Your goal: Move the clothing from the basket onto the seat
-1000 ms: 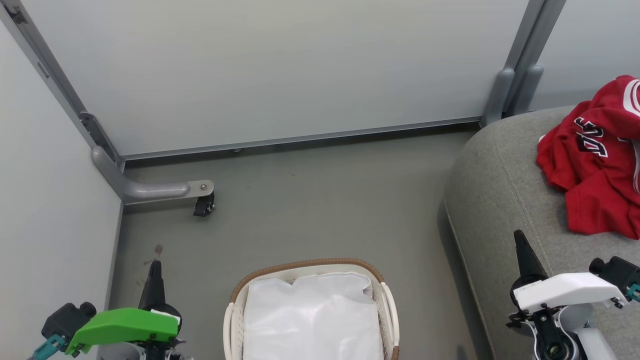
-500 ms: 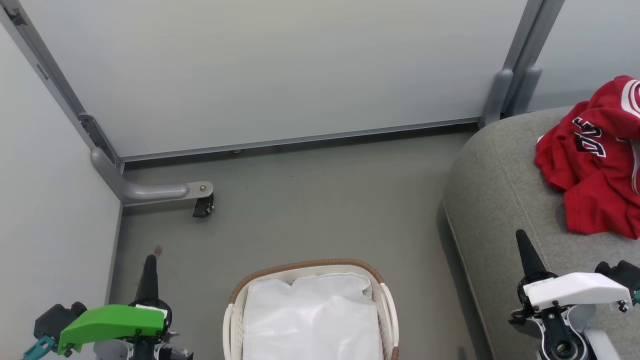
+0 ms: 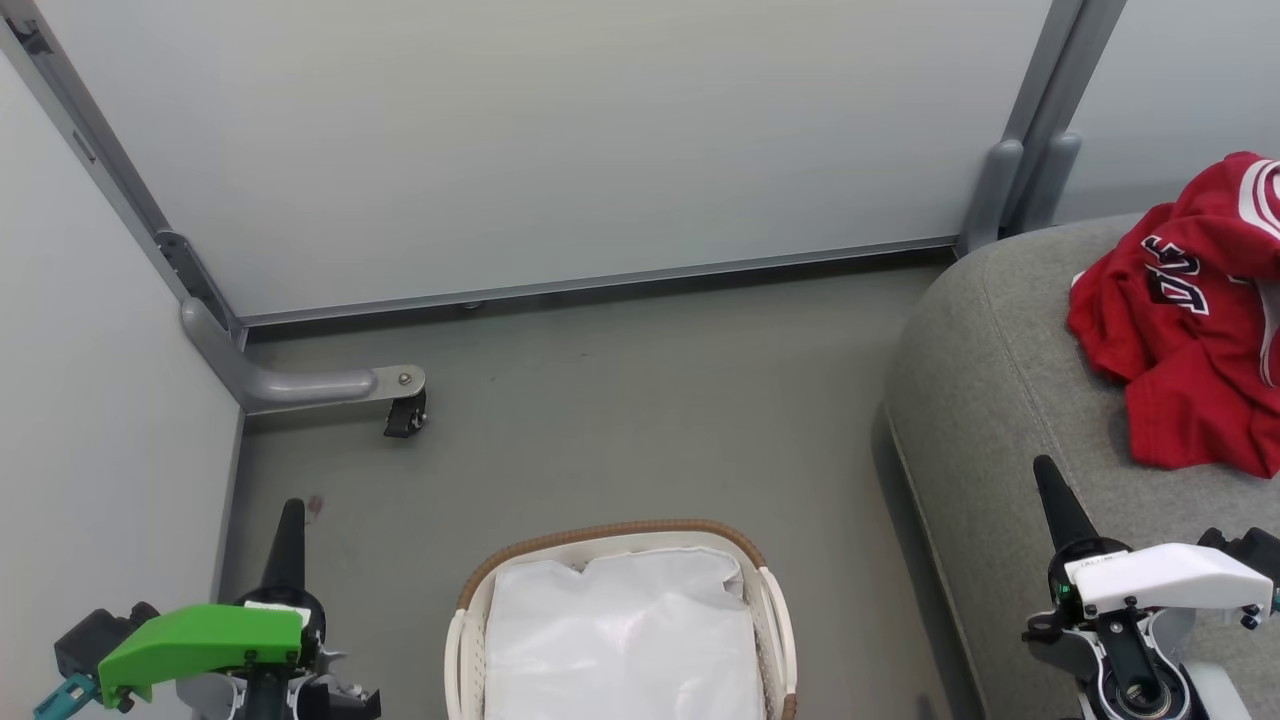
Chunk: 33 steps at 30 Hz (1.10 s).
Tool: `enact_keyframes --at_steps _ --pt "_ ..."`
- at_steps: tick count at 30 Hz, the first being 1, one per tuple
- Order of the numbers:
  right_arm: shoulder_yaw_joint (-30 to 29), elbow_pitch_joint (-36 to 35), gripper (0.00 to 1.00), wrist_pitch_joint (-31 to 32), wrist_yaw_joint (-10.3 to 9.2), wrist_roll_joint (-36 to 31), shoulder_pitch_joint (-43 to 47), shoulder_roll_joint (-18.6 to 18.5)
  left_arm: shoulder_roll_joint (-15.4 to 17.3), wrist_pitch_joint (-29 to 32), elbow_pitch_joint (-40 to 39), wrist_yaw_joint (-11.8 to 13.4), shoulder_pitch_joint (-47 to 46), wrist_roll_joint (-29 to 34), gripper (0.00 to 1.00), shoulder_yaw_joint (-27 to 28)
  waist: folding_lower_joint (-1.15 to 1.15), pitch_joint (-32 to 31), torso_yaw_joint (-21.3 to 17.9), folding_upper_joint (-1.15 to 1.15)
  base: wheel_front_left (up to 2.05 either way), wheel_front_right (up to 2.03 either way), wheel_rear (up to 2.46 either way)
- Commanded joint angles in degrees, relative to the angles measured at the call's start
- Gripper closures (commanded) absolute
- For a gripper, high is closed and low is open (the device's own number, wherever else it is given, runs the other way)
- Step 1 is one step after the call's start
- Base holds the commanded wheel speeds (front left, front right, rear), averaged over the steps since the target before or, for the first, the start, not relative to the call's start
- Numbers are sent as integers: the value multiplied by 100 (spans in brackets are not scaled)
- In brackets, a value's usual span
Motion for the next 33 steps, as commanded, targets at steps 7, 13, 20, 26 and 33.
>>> enact_keyframes --at_steps 7,13,20,26,33 --pt "-52 -103 100 127 -4 453 36 -38 21 118 -102 -58 -147 -388 100 89 0 -9 -8 0 0 0 0" --pt "-72 -131 100 202 -4 734 48 -40 22 190 -130 -81 -161 -624 100 137 0 -16 -14 0 0 0 0" --pt "-93 -163 100 283 -5 1051 62 -43 23 275 -162 -99 -156 -909 100 186 0 -25 -21 0 0 0 0" --pt "-110 -191 100 347 -4 1303 72 -45 24 339 -191 -116 -171 -1119 100 230 0 -32 -28 0 0 0 0" --pt "-131 -218 100 421 -5 1591 81 -47 25 415 -223 -131 -183 -1357 100 283 0 -41 -35 0 0 0 0"
